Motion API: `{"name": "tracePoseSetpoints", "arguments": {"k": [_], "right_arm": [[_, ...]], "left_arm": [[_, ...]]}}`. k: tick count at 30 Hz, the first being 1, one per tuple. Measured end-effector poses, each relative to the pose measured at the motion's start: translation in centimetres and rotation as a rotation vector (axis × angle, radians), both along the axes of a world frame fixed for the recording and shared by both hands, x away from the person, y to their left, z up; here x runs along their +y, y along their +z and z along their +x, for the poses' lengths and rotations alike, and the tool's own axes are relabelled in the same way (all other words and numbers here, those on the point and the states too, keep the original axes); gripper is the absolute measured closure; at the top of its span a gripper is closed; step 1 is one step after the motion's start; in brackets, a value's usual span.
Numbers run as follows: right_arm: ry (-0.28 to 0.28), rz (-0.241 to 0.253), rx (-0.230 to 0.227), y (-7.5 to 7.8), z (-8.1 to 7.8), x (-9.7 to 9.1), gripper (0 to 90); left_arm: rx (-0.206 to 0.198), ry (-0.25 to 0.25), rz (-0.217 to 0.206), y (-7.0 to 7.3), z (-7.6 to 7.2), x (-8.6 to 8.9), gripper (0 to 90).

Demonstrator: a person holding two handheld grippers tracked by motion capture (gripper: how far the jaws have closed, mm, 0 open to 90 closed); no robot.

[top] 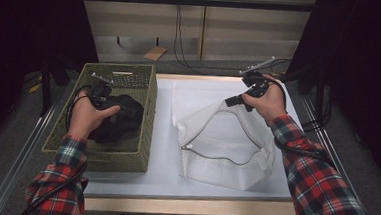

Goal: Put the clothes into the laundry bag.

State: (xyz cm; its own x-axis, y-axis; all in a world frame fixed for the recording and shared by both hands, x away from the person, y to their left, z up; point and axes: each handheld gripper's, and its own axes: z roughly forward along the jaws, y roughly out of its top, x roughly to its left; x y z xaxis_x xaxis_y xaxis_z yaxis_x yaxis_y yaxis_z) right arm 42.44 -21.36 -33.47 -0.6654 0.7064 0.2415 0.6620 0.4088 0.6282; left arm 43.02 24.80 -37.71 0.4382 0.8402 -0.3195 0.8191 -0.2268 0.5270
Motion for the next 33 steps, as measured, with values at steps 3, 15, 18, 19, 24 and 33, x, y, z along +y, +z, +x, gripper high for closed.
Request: {"name": "tracePoseSetpoints", "arguments": {"k": [3,15,18,19,24,33], "right_arm": [[0.004,0.004,-0.006,0.0,0.1,0.0,90.0],[0.006,0.001,0.011,-0.3,0.2,0.1,90.0],[0.004,0.0,0.013,-0.4,0.2,0.2,90.0],[0.0,-0.002,0.014,-0.4,0.2,0.2,90.0],[0.003,0.003,0.019,-0.5,0.3,0.1,90.0],[0.002,-0.005,0.019,-0.6,0.5,0.1,90.0]], "left_arm": [[-0.005,0.011,0.001,-0.1,0.3,0.3,4.9],[0.001,0.047,0.016,-1.2,1.6,1.4,5.8],[0.003,0.045,0.021,-1.3,2.0,1.5,5.8],[-0.004,0.042,0.031,-1.3,2.1,1.5,5.8],[-0.03,0.064,0.045,-1.1,2.5,1.8,4.7],[-0.028,0.059,0.092,-2.4,3.2,1.5,2.9]]}}
